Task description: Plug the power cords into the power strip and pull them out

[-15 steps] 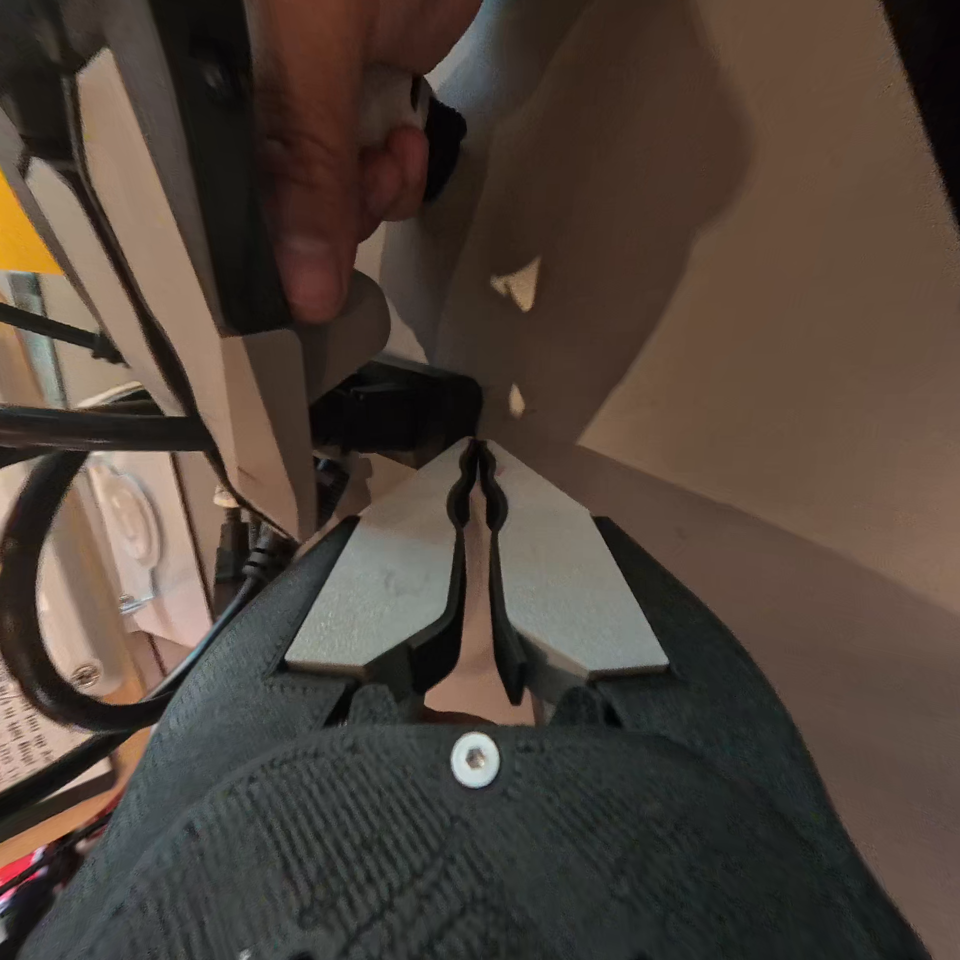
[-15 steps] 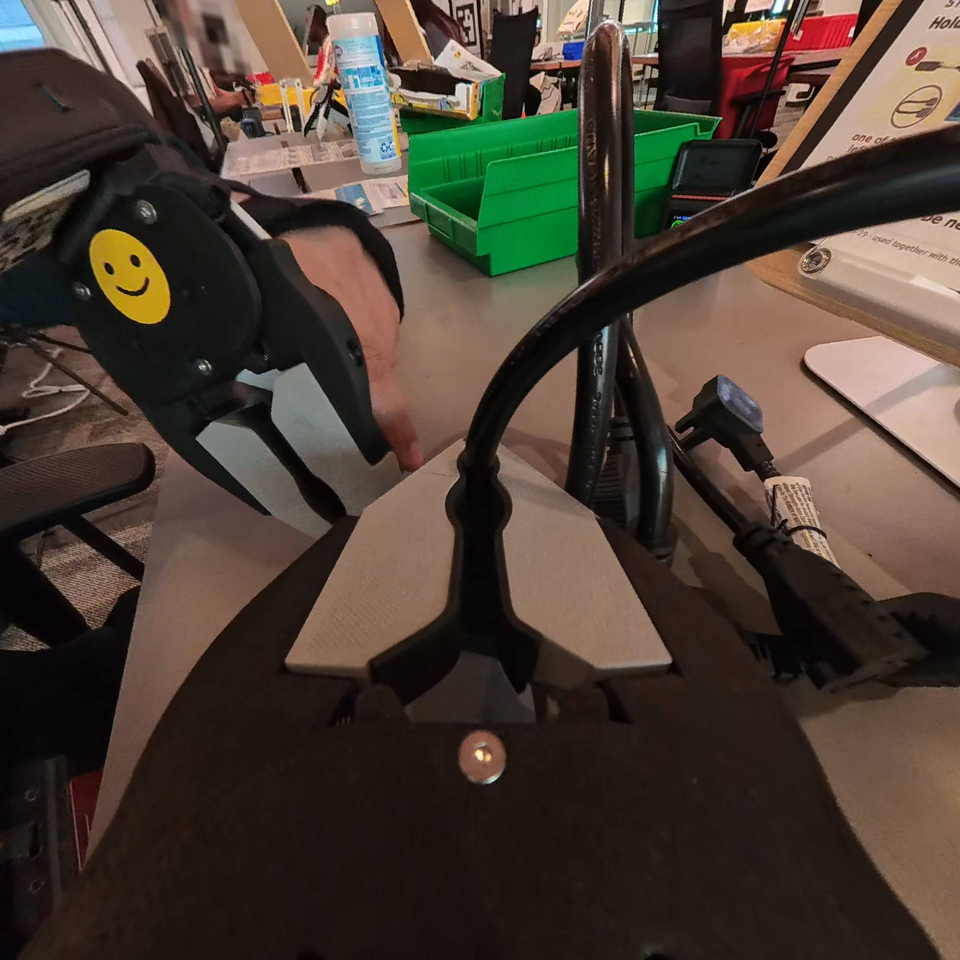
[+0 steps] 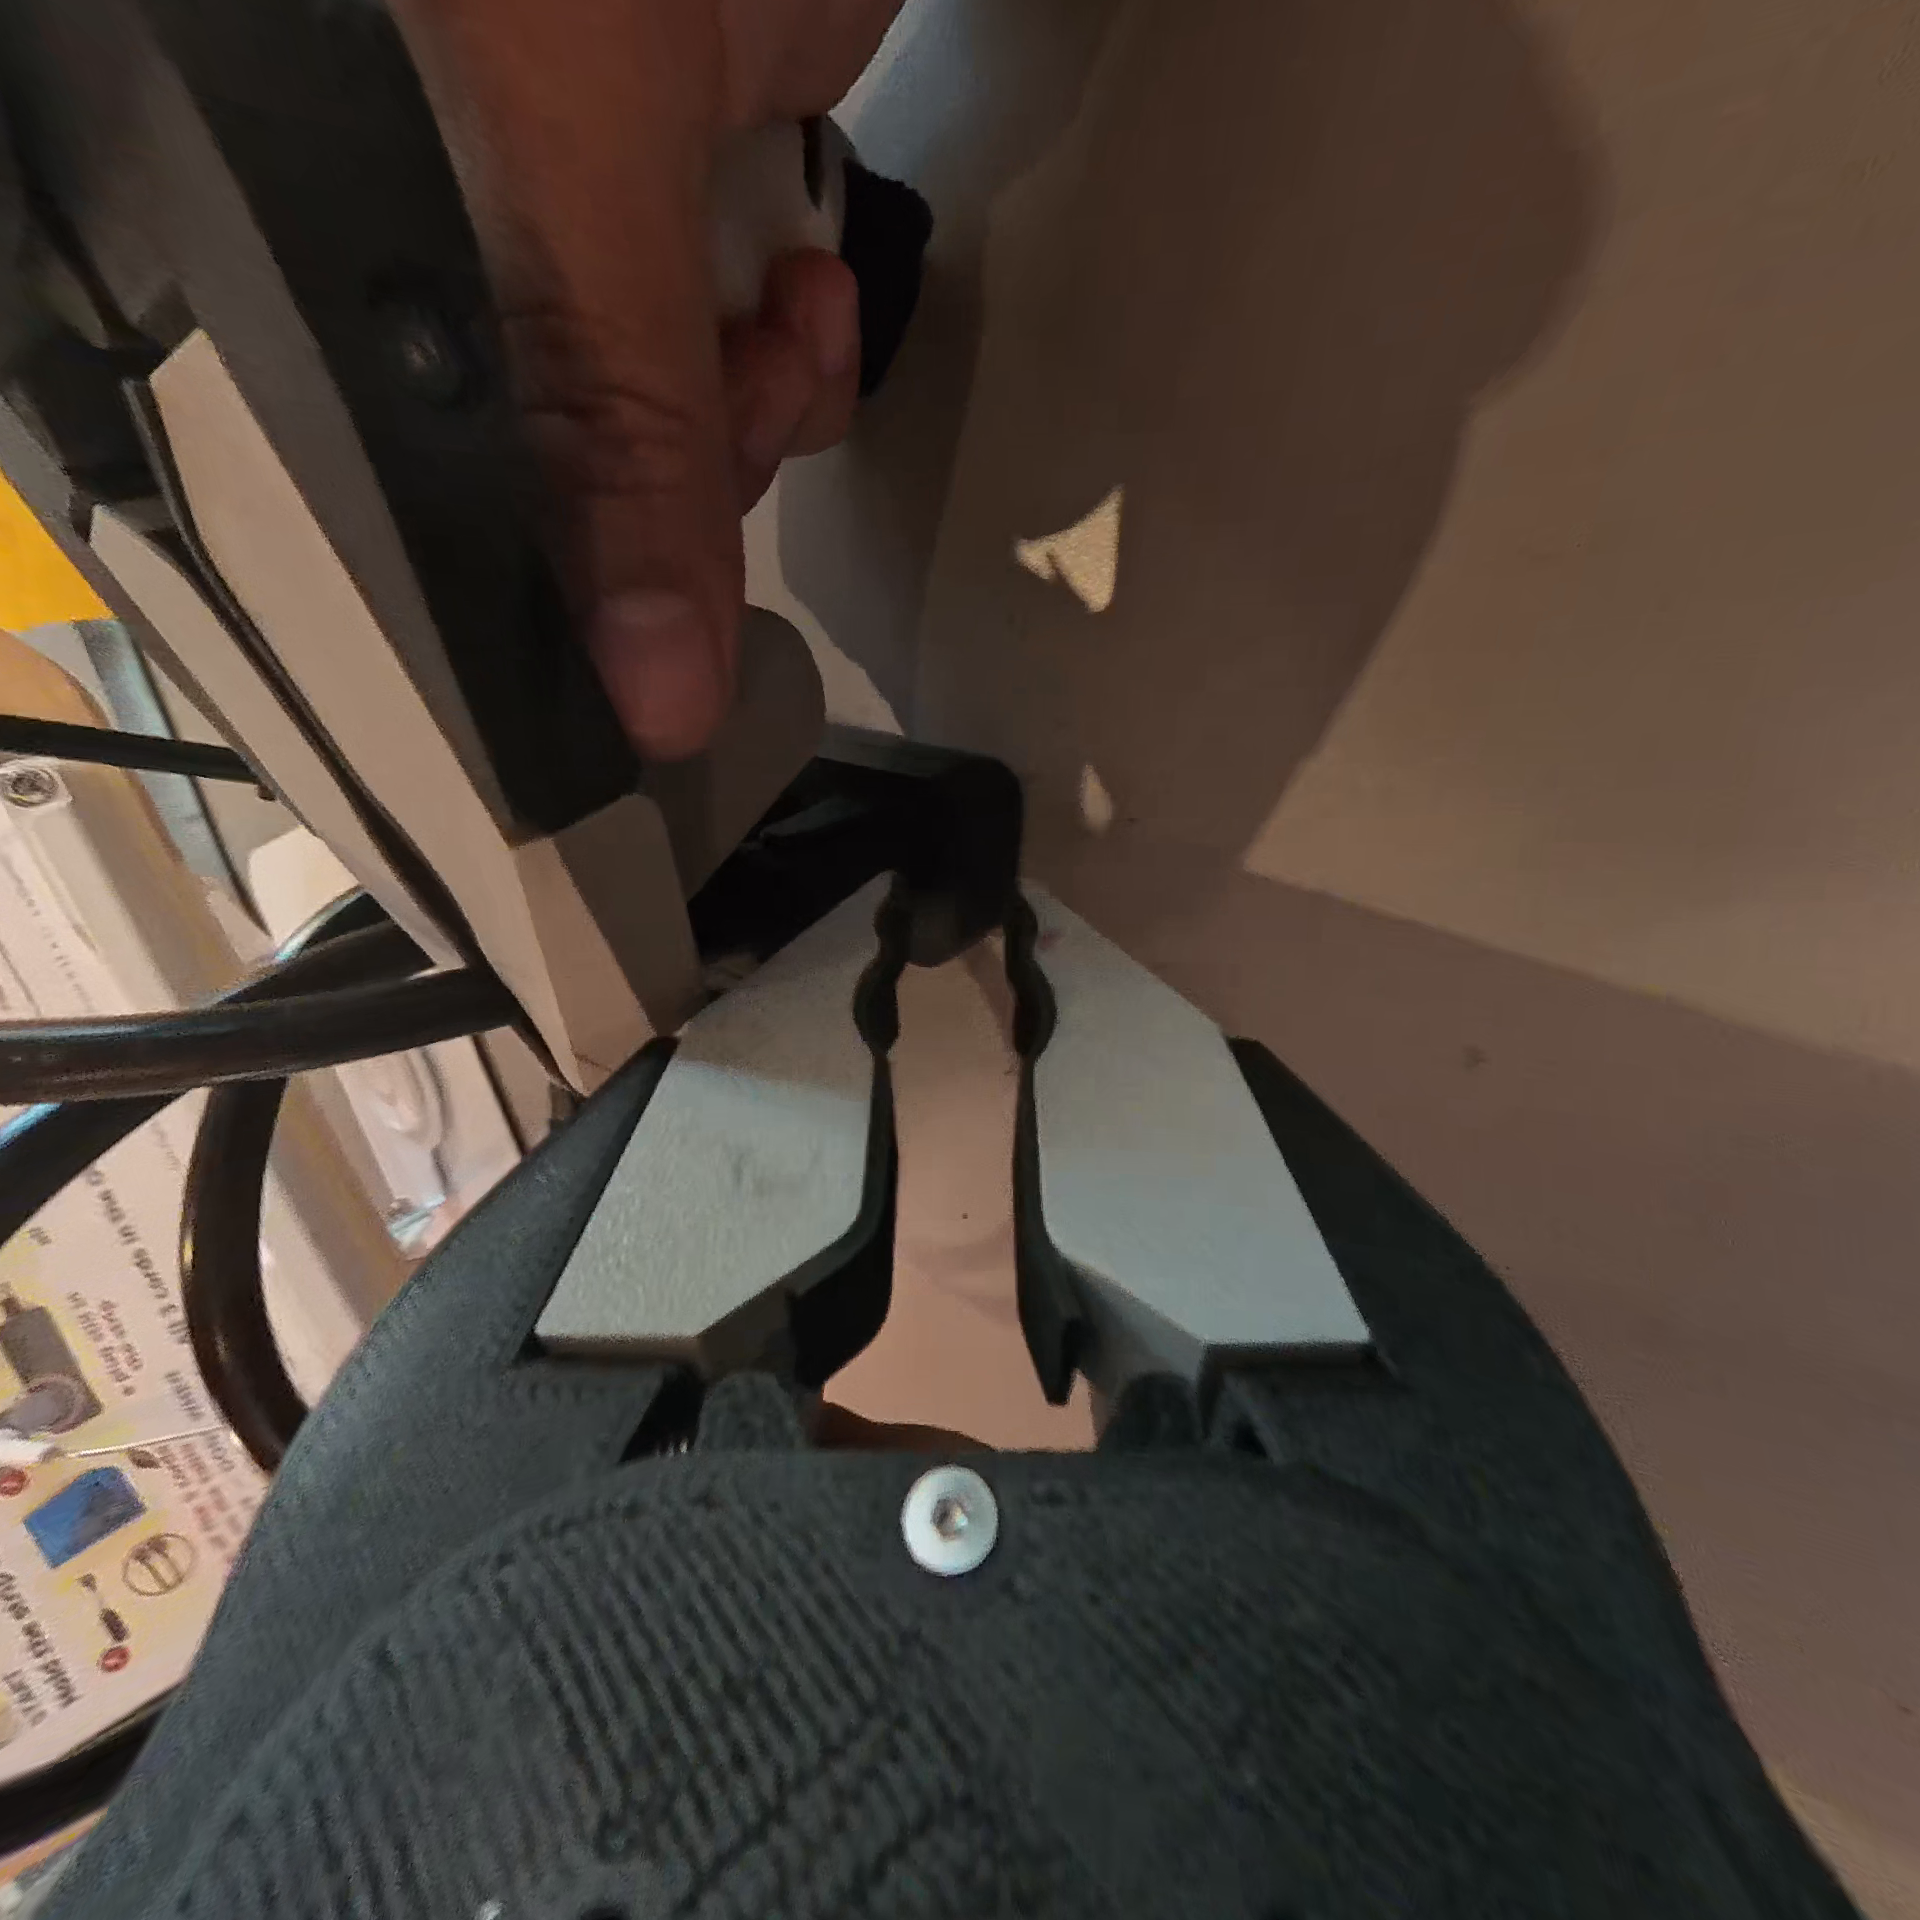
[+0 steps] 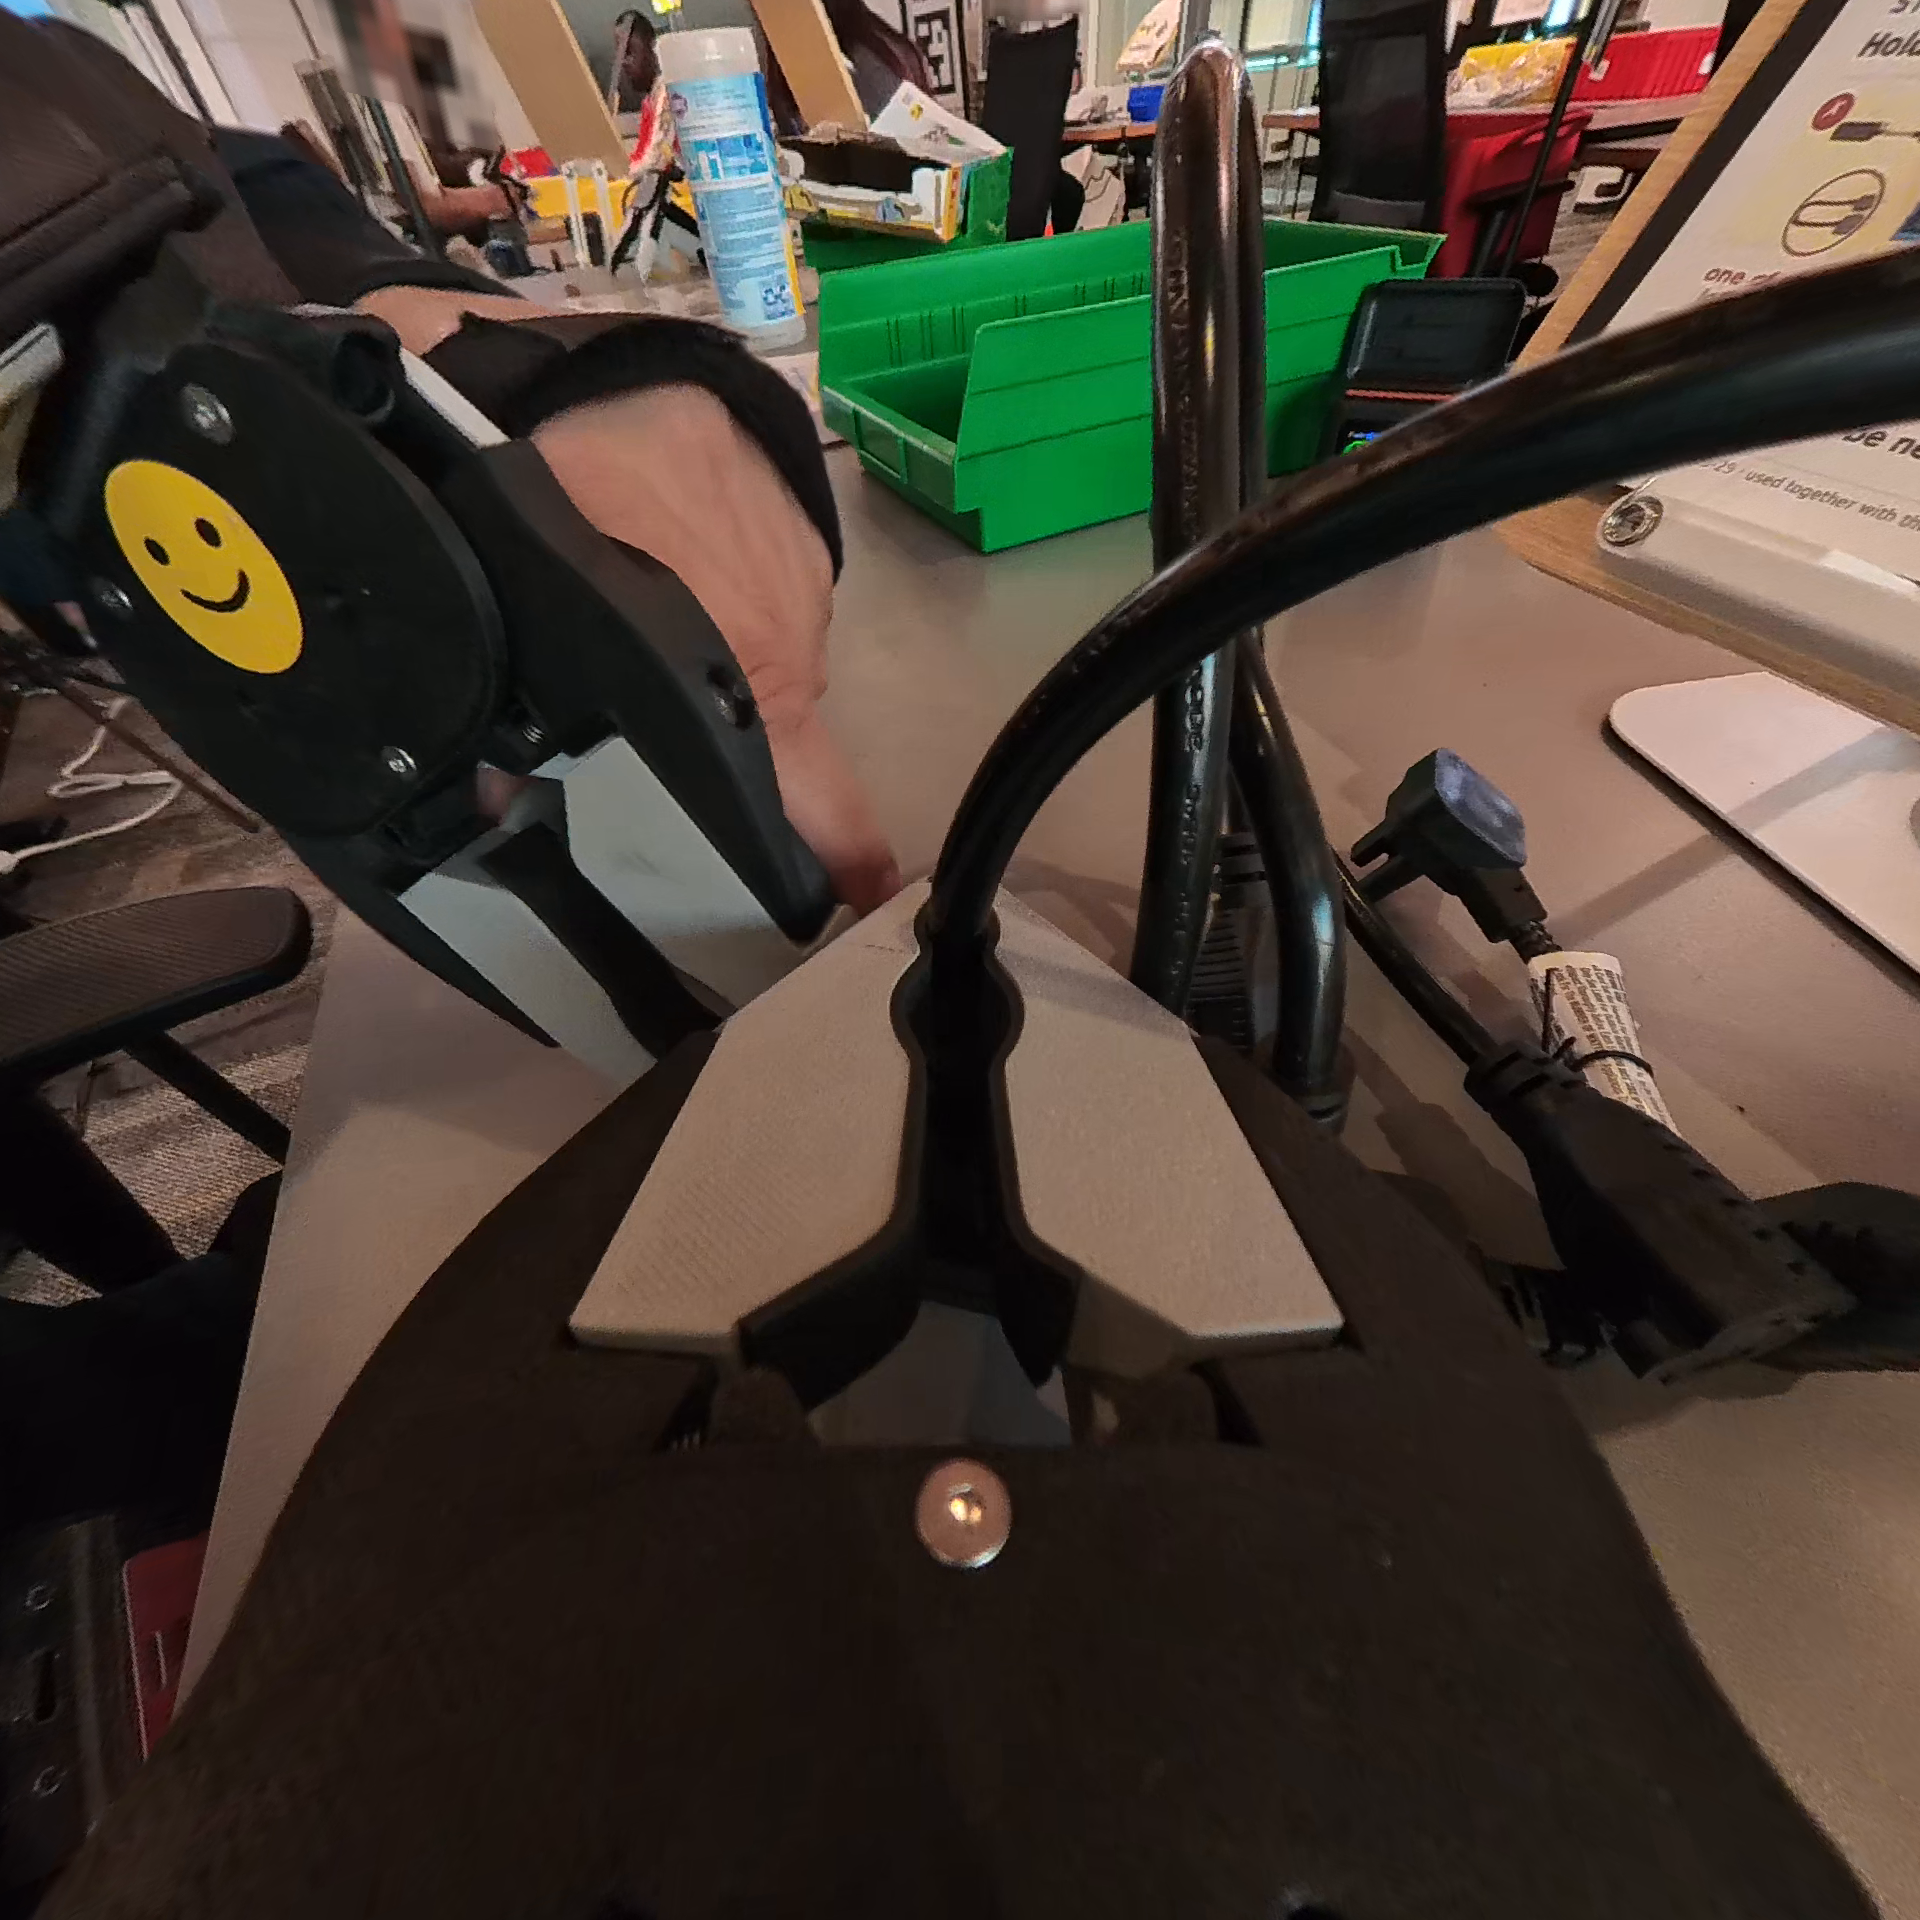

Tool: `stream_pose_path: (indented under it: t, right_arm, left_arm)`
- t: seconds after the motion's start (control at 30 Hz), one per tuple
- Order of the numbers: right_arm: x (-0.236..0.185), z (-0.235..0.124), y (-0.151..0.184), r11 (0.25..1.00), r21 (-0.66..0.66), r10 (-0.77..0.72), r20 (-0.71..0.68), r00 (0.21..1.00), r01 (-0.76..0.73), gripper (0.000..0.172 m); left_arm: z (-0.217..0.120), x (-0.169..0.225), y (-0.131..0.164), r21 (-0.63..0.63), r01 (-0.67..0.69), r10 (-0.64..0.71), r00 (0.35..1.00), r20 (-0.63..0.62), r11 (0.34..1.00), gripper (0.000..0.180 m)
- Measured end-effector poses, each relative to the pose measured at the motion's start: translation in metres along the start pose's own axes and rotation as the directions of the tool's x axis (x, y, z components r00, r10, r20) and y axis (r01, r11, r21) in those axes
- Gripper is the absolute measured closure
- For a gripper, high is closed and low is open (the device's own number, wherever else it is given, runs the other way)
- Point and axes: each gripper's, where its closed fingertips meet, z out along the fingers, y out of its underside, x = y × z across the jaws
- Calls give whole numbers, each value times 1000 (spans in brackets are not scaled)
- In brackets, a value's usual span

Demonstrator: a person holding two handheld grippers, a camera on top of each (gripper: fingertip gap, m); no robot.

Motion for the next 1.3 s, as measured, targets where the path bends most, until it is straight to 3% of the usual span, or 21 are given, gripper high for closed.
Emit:
stream_pose_path:
  t: [0.3, 0.4, 0.43, 0.47, 0.5, 0.53, 0.63, 0.73, 0.9, 0.97, 1.1, 1.3]
  right_arm:
    - [-1, 0, 0, 1000, -2, 15, 51, 999, -15, 172]
    - [-2, -2, 1, 999, -5, 39, 80, 996, -39, 172]
    - [-3, -2, 0, 999, -2, 48, 96, 994, -48, 172]
    - [-7, -2, -4, 997, 22, 65, 135, 989, -68, 172]
    - [-12, -2, -8, 994, 47, 87, 176, 980, -97, 172]
    - [-13, 0, -8, 993, 46, 95, 183, 978, -105, 172]
    - [-8, 3, -7, 998, 39, 52, 123, 991, -57, 172]
    - [-9, 0, -7, 997, 43, 55, 139, 989, -61, 172]
    - [-11, 2, -5, 998, 30, 55, 149, 987, -60, 172]
    - [-9, 3, -5, 998, 27, 60, 140, 988, -65, 172]
    - [-5, -2, -10, 990, 63, 117, 158, 980, -129, 170]
    - [-5, -4, -15, 983, 102, 134, 165, 977, -152, 170]
  left_arm:
    - [0, -2, -3, -34, -25, 25, 1000, -14, 999, 173]
    - [4, -2, -20, 55, 50, -51, 999, 12, 997, 173]
    - [7, 7, -30, 94, 65, -61, 997, -47, 993, 180]
    - [15, 26, -34, 67, 171, -157, 970, -184, 983, 180]
    - [17, 24, -42, 91, 164, -147, 974, -175, 982, 180]
    - [19, 21, -43, 94, 46, -35, 993, -110, 994, 180]
    - [21, 17, -41, 56, -25, 26, 1000, -11, 998, 180]
    - [16, 18, -34, 23, 66, -64, 994, -88, 998, 180]
    - [-3, 16, -15, 38, 188, -183, 977, -110, 981, 180]
    - [-8, 22, -9, 20, 198, -192, 969, -158, 980, 158]
    - [-9, 16, -7, 10, 196, -194, 977, -86, 981, 134]
    - [3, 4, 0, -66, 85, -78, 992, 94, 994, 153]
